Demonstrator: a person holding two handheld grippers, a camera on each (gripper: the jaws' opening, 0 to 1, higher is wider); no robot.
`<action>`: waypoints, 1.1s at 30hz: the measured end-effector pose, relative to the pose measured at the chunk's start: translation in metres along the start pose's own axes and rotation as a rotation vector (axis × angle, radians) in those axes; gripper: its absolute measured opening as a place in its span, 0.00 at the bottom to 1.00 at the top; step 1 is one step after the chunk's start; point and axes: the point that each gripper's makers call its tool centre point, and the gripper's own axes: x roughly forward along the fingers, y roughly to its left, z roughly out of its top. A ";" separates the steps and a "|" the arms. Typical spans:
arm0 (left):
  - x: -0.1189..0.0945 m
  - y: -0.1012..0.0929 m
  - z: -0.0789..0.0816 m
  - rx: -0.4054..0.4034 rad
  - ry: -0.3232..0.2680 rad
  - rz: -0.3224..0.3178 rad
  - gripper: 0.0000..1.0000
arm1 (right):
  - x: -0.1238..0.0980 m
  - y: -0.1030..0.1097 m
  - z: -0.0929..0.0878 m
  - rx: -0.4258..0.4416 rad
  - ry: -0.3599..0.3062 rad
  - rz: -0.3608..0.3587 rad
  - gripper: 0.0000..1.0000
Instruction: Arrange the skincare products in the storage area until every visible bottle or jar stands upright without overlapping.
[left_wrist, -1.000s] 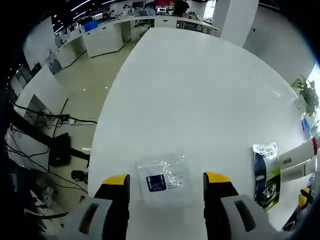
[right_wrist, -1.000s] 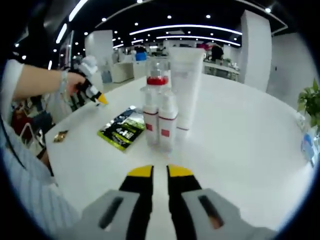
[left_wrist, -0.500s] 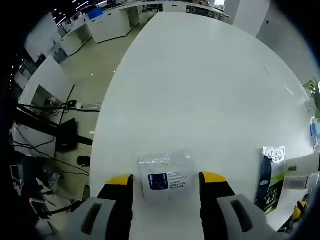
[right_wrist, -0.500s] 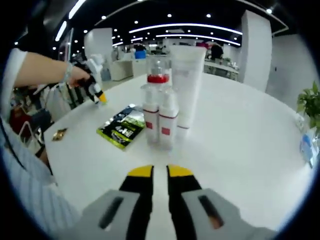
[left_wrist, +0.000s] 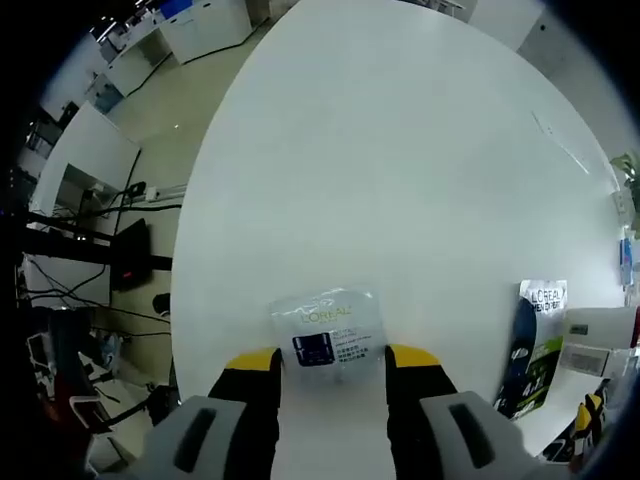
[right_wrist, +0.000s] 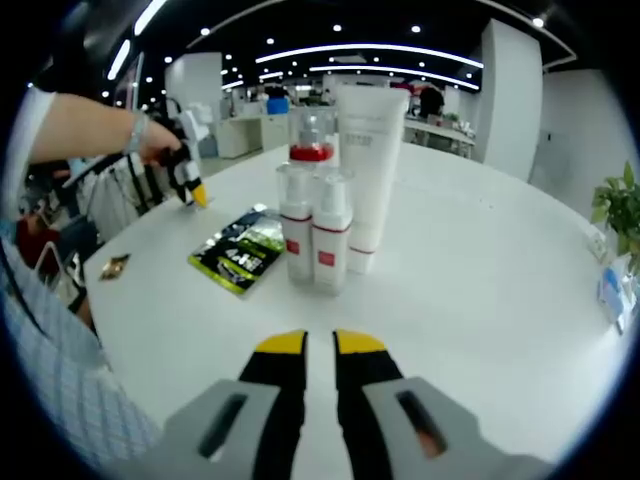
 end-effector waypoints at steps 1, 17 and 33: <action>0.000 0.000 0.000 0.000 0.000 0.000 0.42 | 0.000 0.000 -0.001 0.003 0.001 0.001 0.09; -0.009 -0.010 -0.004 0.004 -0.022 -0.048 0.40 | 0.002 0.003 0.002 -0.002 0.002 0.020 0.09; -0.033 -0.024 -0.008 0.056 -0.097 -0.084 0.40 | 0.006 0.016 0.006 -0.033 0.004 0.066 0.09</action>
